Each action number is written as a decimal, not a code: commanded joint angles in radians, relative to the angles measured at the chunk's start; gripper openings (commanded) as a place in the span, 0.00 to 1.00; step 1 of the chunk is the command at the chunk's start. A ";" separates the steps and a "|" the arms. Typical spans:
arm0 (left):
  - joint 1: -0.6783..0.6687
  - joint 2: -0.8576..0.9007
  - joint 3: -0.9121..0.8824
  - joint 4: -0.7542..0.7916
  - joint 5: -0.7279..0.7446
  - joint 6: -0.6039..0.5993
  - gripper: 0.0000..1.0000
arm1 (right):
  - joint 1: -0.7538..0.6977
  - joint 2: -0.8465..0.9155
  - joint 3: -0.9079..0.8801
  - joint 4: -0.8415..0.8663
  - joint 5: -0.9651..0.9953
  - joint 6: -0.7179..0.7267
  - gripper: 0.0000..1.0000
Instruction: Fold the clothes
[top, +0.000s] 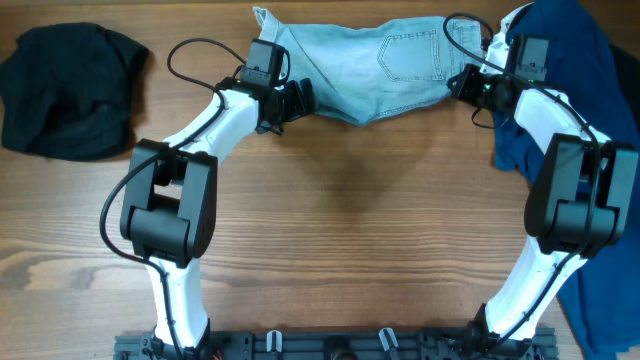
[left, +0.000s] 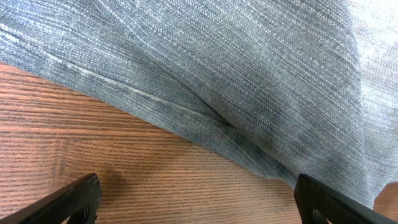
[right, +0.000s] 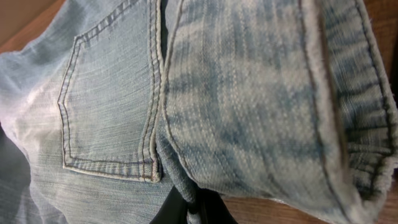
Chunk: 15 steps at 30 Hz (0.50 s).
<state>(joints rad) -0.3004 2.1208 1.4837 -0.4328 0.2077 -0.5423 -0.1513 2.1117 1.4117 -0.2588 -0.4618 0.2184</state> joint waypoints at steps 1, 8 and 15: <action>-0.004 0.008 0.002 0.005 0.009 -0.021 1.00 | 0.011 0.018 -0.002 -0.024 -0.003 -0.006 0.04; -0.004 0.008 0.002 0.042 0.008 -0.058 1.00 | 0.011 0.019 -0.002 -0.061 -0.011 -0.005 0.83; -0.003 0.008 0.002 0.054 0.007 -0.072 1.00 | 0.011 0.019 -0.002 -0.110 -0.016 -0.005 1.00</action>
<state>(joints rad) -0.3004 2.1208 1.4837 -0.3939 0.2077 -0.5972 -0.1455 2.1117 1.4117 -0.3534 -0.4637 0.2157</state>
